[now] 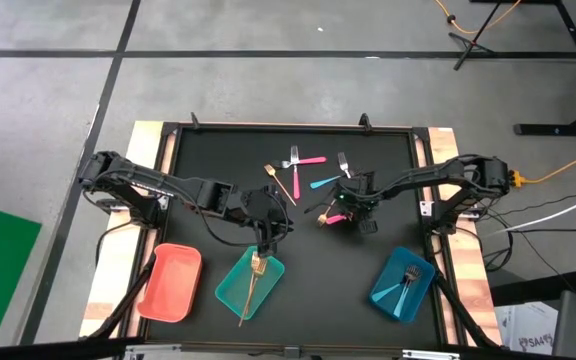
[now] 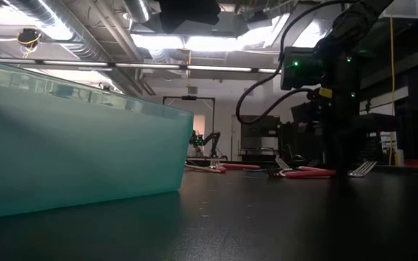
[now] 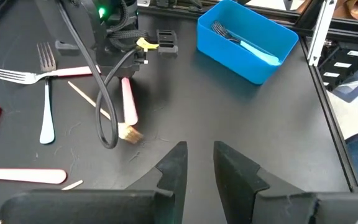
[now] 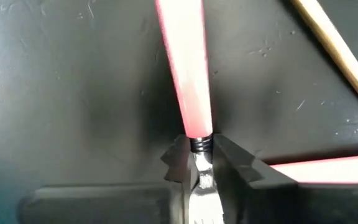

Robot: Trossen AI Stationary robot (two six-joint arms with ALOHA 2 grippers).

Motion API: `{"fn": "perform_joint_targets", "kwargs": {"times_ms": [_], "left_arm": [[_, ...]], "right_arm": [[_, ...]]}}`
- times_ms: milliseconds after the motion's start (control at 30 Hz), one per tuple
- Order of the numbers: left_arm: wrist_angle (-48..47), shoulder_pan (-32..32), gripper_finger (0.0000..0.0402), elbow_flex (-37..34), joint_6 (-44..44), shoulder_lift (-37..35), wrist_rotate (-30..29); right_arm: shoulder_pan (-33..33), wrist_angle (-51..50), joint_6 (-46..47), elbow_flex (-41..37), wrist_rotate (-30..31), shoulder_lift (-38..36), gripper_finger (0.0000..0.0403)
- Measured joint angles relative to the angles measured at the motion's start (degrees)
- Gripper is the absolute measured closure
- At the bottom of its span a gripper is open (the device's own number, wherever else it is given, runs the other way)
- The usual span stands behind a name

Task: Sort silverware by color (type)
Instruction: Put the pink fork into the orange bin

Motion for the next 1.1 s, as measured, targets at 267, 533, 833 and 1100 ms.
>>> {"fn": "perform_joint_targets", "kwargs": {"times_ms": [267, 533, 833, 1100], "left_arm": [[-1.3, 0.0, 0.0329, 0.0, 0.0, 0.0, 0.0], [-2.6, -0.1, 0.0329, -0.1, -0.2, -1.5, 3.7], [-8.6, 0.0, 0.0329, -0.1, -1.7, -8.2, 3.3], [-18.8, 1.2, 0.0329, 0.0, -8.9, -17.7, 2.8]], "right_arm": [[0.0, -0.2, 0.0, 0.0, 0.0, 0.0, 0.039], [0.0, -1.3, 0.1, 0.9, 0.0, 0.1, 0.0398], [0.0, -3.5, 0.1, 6.6, -0.1, 0.4, 0.0399], [0.1, -8.1, -0.1, 15.1, 0.0, 0.3, 0.0399]]}}
